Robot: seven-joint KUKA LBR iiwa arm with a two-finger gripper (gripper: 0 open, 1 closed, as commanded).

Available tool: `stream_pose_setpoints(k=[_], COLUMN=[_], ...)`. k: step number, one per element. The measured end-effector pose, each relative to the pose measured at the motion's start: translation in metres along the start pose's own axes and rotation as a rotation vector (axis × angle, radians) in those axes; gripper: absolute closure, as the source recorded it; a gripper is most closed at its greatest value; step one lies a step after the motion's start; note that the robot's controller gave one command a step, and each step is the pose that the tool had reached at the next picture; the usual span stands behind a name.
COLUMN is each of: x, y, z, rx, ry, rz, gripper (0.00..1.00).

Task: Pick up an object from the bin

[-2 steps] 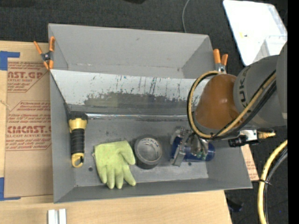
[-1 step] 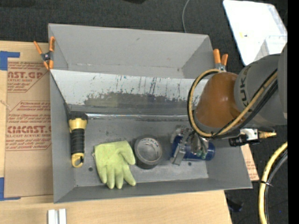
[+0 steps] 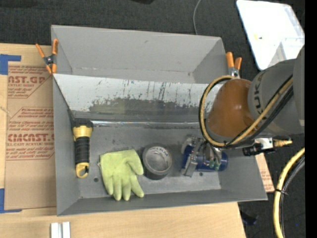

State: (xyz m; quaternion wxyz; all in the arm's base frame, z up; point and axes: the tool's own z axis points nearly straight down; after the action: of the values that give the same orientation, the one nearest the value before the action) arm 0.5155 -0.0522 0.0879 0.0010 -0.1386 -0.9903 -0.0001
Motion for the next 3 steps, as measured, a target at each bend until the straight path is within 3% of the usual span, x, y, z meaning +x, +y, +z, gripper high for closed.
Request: stream_pose_setpoints(k=[2,3], x=[-0.007,-0.007], y=[0.000,-0.001], z=[-0.079,-0.079], rx=[0.000,0.000], ry=[0.004,0.004], rz=[0.026,0.026], gripper=[1.00,1.00])
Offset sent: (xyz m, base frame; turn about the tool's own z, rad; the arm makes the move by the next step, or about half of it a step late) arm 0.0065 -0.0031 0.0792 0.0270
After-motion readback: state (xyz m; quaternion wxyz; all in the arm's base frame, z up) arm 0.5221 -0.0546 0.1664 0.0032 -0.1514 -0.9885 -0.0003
